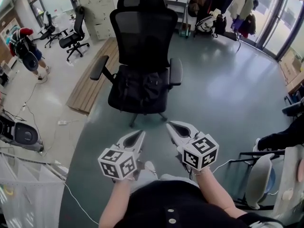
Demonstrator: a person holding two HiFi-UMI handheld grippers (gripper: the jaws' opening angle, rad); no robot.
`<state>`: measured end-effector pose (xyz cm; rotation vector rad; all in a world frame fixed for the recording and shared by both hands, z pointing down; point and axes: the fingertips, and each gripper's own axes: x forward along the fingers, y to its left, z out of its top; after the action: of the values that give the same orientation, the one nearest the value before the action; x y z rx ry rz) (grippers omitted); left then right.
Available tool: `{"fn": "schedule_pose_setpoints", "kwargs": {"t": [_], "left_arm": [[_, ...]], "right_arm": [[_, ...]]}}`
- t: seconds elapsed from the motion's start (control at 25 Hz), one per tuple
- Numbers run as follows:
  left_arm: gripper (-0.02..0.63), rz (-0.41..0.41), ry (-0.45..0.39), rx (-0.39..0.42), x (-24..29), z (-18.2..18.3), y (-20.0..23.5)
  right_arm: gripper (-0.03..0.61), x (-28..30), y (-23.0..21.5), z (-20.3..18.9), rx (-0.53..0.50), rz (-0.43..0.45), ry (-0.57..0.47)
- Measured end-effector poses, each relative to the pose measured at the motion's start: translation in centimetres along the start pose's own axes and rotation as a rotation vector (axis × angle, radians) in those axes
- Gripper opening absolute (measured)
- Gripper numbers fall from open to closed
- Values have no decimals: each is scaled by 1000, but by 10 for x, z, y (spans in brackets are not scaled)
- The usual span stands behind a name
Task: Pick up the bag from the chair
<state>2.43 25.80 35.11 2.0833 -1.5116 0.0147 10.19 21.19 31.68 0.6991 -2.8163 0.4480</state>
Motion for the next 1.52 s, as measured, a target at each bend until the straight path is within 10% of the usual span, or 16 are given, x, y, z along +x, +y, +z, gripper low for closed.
{"fn": "schedule_pose_setpoints", "kwargs": {"t": [0.96,1.52], "left_arm": [[20,-51,97,-20,60,36,114],[20,-52,102,21,160,106,154]], "right_arm": [[-2,121,-32,3,52,-61,109],[-2,205,-127,59,51,-21,67]]}}
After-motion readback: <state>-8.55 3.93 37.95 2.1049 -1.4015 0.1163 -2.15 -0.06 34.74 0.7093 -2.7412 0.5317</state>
